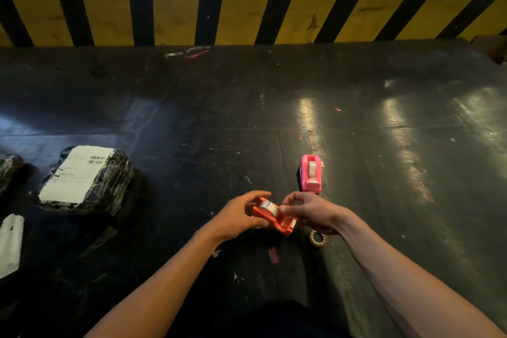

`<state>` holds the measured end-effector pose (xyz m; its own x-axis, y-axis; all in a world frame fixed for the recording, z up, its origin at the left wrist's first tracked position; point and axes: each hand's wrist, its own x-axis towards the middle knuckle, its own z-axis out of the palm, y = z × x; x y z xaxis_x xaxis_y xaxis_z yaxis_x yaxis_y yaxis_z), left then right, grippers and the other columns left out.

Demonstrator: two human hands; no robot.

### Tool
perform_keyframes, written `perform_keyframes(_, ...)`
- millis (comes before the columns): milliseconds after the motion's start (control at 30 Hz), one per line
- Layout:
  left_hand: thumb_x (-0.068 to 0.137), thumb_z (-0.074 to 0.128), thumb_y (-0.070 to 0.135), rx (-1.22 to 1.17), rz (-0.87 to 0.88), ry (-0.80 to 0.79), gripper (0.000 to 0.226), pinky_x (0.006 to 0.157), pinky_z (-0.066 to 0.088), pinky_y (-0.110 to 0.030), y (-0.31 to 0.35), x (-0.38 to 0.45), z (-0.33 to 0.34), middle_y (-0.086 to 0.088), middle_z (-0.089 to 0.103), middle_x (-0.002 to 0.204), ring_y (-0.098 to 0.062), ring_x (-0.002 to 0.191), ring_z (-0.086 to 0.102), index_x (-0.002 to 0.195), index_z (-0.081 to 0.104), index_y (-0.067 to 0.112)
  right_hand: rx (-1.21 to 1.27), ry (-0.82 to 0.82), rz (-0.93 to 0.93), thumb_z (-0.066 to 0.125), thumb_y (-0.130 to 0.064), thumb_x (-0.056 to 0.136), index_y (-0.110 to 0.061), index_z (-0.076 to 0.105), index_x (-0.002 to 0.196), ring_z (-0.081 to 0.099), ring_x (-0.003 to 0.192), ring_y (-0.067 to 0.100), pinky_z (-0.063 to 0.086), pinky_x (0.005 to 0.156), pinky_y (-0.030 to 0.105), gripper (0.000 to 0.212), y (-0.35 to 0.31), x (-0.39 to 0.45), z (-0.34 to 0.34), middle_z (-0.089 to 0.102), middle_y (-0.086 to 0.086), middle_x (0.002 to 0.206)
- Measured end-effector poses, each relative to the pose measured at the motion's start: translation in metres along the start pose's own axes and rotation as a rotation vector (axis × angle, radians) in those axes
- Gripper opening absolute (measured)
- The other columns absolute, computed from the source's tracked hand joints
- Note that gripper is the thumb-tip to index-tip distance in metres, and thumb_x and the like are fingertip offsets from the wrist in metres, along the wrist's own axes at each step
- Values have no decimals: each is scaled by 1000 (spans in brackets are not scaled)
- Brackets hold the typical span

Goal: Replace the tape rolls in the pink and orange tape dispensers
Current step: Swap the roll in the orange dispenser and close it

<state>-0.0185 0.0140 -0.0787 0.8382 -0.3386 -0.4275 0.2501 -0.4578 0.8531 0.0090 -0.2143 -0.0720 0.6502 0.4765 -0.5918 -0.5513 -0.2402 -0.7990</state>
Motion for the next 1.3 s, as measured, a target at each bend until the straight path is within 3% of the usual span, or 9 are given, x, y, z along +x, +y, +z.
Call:
perform_keyframes(133, 73, 85, 28, 228, 73, 142, 46, 100, 50, -42, -11, -1, 2, 14, 64, 114, -5, 109, 59, 110, 61, 41, -149, 109, -75, 71, -17, 87, -6, 62, 97, 62, 82, 17, 52, 70, 23, 18, -2, -1, 9, 65, 11, 94)
perform_keyframes(267, 74, 83, 39, 382, 100, 234, 45, 96, 48, -34, -20, -3, 9, 15, 63, 113, -4, 108, 58, 111, 59, 39, -269, 207, -124, 71, -19, 87, -9, 66, 96, 60, 85, 18, 50, 77, 32, 14, 3, 7, 19, 66, 9, 94)
perform_keyframes(400, 77, 79, 43, 430, 128, 255, 43, 94, 53, -37, -28, -7, 12, 17, 60, 111, -2, 100, 59, 113, 54, 41, -383, 247, -127, 67, -27, 90, -18, 65, 95, 62, 87, 13, 52, 80, 32, 10, 7, 14, 26, 66, 4, 98)
perform_keyframes(533, 80, 76, 43, 473, 163, 274, 44, 94, 53, -38, -33, -12, 15, 17, 61, 111, -1, 99, 60, 119, 56, 41, -535, 290, -133, 54, -57, 90, -24, 63, 84, 61, 81, 14, 51, 75, 36, 35, 5, 15, 37, 65, -2, 86)
perform_keyframes(667, 81, 77, 42, 500, 179, 317, 41, 93, 54, -40, -37, -17, 21, 13, 64, 106, -3, 95, 62, 117, 60, 34, -679, 276, -98, 48, -74, 81, -26, 61, 78, 62, 71, 11, 46, 60, 28, 51, 3, 17, 53, 66, -4, 76)
perform_keyframes(867, 81, 77, 42, 526, 178, 381, 43, 102, 44, -38, -39, -21, 19, 12, 66, 113, -4, 105, 59, 119, 62, 32, -743, 253, -118, 62, -60, 79, -30, 58, 79, 62, 72, 9, 42, 54, 25, 30, -2, 17, 66, 65, -6, 78)
perform_keyframes(1033, 78, 79, 44, 526, 176, 392, 43, 95, 49, -39, -50, -32, 20, 13, 67, 107, -5, 99, 60, 116, 63, 32, -786, 238, -135, 63, -37, 86, -26, 61, 82, 62, 77, 14, 41, 55, 21, 12, 3, 13, 69, 62, -5, 84)
perform_keyframes(1200, 79, 77, 48, 560, 147, 382, 42, 95, 46, -39, -66, -47, 35, 14, 68, 107, -5, 99, 58, 116, 63, 34, -967, 246, -131, 58, -46, 86, -28, 68, 93, 44, 106, 29, 38, 88, 36, 21, 29, 6, 73, 48, 7, 100)
perform_keyframes(1300, 79, 78, 43, 544, 108, 395, 41, 95, 45, -39, -70, -54, 44, 13, 68, 108, -10, 102, 57, 116, 63, 34, -974, 264, -109, 58, -42, 87, -30, 66, 88, 47, 109, 30, 41, 91, 38, 15, 40, -2, 78, 52, 8, 98)
